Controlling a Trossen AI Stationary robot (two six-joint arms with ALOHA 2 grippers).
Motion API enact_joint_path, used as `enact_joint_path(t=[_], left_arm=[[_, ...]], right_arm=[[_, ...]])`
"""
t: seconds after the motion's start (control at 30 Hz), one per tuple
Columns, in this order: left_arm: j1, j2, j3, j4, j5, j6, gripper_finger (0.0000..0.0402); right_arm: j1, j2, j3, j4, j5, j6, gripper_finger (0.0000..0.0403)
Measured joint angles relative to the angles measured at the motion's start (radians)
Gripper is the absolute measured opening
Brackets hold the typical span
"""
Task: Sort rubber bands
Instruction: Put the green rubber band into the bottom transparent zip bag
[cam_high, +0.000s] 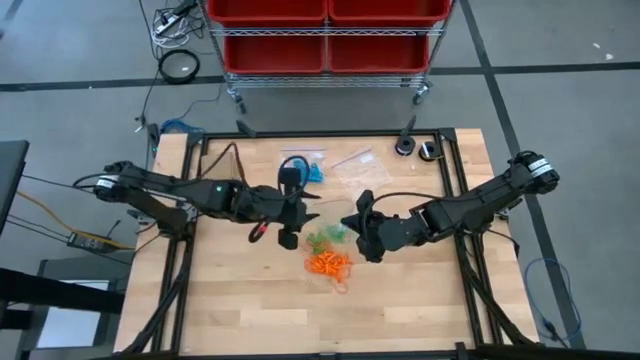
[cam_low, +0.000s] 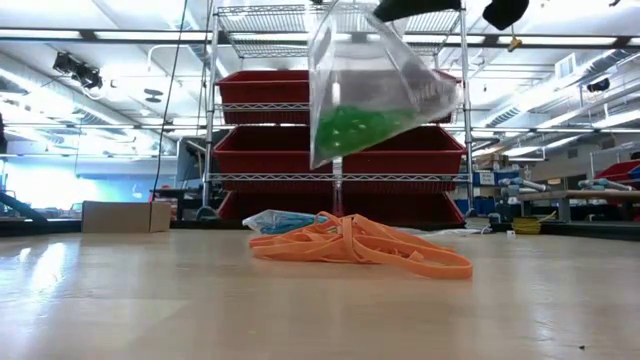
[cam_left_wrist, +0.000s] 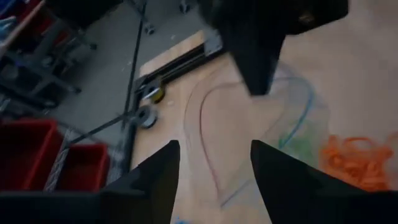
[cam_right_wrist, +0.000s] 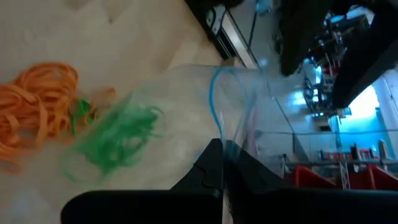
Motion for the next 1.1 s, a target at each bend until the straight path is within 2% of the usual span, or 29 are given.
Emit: enact_joint_path(t=[0.2,0.27,0.33,0.43,0.6,0.73,0.83,0.97,1.1], left_arm=[[0.005,-0.083,0.017,-0.278,-0.106,-0.064,0.0202],[0.026,-0.112,-0.005,-0.351,-0.069,-0.138,0.0202],[0.052,-0.133,-0.062,-0.340,0.020,-0.186,0.0202],[0.074,-0.142,-0.205,-0.225,0.129,-0.206,0.0202],[0.135,-0.119,-0.507,0.175,0.258,-0.195,0.0202],[0.210,-0.075,-0.680,0.472,0.368,-0.237,0.0202],[0.262,0.003,-0.733,0.598,0.466,-0.275,0.0196],[0.284,0.132,-0.713,0.710,0.598,-0.282,0.0174],[0.289,0.261,-0.645,0.699,0.642,-0.236,0.0154]], right_arm=[[0.020,-0.055,0.000,-0.086,0.024,0.066,0.0000],[0.025,-0.079,0.000,-0.102,0.036,0.087,0.0000],[0.031,-0.099,0.000,-0.110,0.049,0.098,0.0000],[0.033,-0.125,0.000,-0.111,0.049,0.099,0.0000],[0.036,-0.135,0.000,-0.112,0.049,0.110,0.0000],[0.047,-0.135,0.000,-0.123,0.048,0.117,0.0000],[0.046,-0.135,0.000,-0.119,0.047,0.117,0.0000],[0.041,-0.135,0.000,-0.112,0.048,0.121,0.0000],[0.041,-0.136,0.000,-0.115,0.049,0.136,0.0000]])
